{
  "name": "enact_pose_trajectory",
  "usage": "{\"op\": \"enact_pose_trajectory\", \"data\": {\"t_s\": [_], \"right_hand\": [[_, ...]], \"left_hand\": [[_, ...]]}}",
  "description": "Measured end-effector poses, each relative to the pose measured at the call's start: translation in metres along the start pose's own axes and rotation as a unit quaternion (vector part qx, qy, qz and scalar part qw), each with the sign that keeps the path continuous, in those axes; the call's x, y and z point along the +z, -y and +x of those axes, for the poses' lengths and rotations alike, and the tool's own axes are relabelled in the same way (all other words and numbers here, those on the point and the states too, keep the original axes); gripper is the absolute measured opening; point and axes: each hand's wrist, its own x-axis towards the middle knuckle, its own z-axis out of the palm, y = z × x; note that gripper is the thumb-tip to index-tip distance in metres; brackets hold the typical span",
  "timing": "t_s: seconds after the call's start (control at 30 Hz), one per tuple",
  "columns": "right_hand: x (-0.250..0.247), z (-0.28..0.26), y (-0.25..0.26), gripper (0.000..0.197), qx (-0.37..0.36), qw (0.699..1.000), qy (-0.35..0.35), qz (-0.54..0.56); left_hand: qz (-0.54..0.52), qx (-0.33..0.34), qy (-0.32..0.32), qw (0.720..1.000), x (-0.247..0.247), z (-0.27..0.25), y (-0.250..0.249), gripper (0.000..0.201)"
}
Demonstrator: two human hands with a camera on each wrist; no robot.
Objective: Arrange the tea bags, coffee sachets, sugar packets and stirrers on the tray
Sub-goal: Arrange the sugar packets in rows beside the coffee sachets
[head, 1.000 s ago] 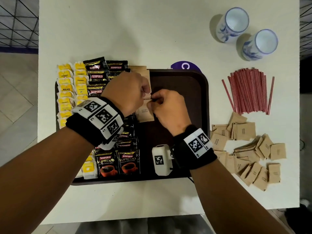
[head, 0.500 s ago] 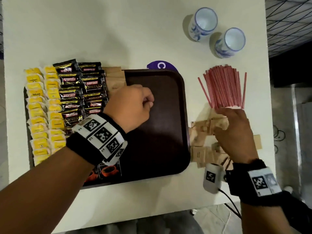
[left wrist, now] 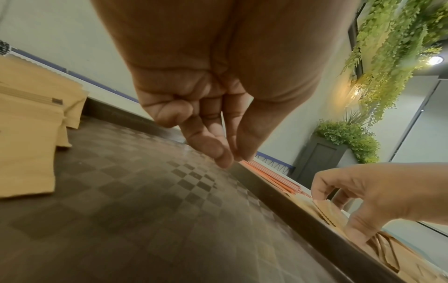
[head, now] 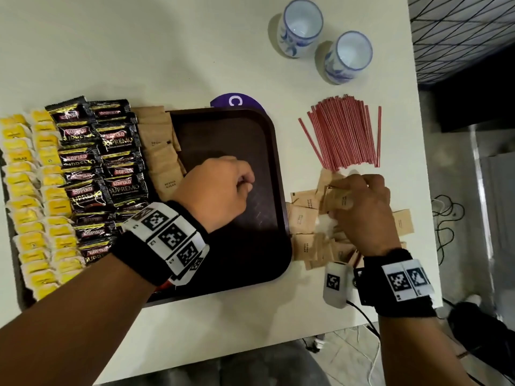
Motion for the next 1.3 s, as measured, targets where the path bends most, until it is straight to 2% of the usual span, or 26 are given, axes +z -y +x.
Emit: {"op": "enact_pose_trajectory", "data": {"t_s": [0.07,0.27,0.43,0.6,0.77,0.87,1.0,1.17,1.3], "right_hand": [[-0.002,0.001,-0.004,0.041,-0.025,1.0,-0.001,0.014],[-0.032,-0.007,0.001,0.019,0.012,0.987,0.033,0.159],[-0.048,-0.011,0.026,0.019,0.006,0.946,0.032,0.323],[-0.035,-0.004,0.067,0.021,-0.008,0.91,0.069,0.408],[-0.013,-0.002,0.109,0.02,-0.018,0.878,0.134,0.459],[-0.003,-0.004,0.124,0.026,0.008,0.858,0.158,0.489],[0.004,-0.006,0.136,0.023,0.056,0.826,0.168,0.535],[0.008,-0.008,0.148,0.023,0.069,0.82,0.177,0.54],[0.01,-0.01,0.158,0.022,0.065,0.821,0.186,0.536]], "left_hand": [[-0.005,0.004,0.007,1.0,0.002,0.0,-0.004,0.009],[-0.04,0.017,0.021,0.999,0.002,0.0,-0.009,0.011],[-0.1,0.024,0.033,0.994,-0.003,0.001,-0.015,0.014],[-0.212,0.01,0.06,0.975,-0.016,-0.001,-0.019,0.03],[-0.261,-0.013,0.046,0.964,-0.034,-0.009,-0.003,0.031],[-0.255,-0.033,0.041,0.966,-0.048,-0.015,0.011,0.028],[-0.263,-0.074,0.023,0.962,-0.063,-0.024,0.03,0.032],[-0.258,-0.085,0.003,0.963,-0.079,-0.035,0.048,0.063],[-0.352,-0.126,0.006,0.928,-0.084,-0.042,0.05,0.052]]}}
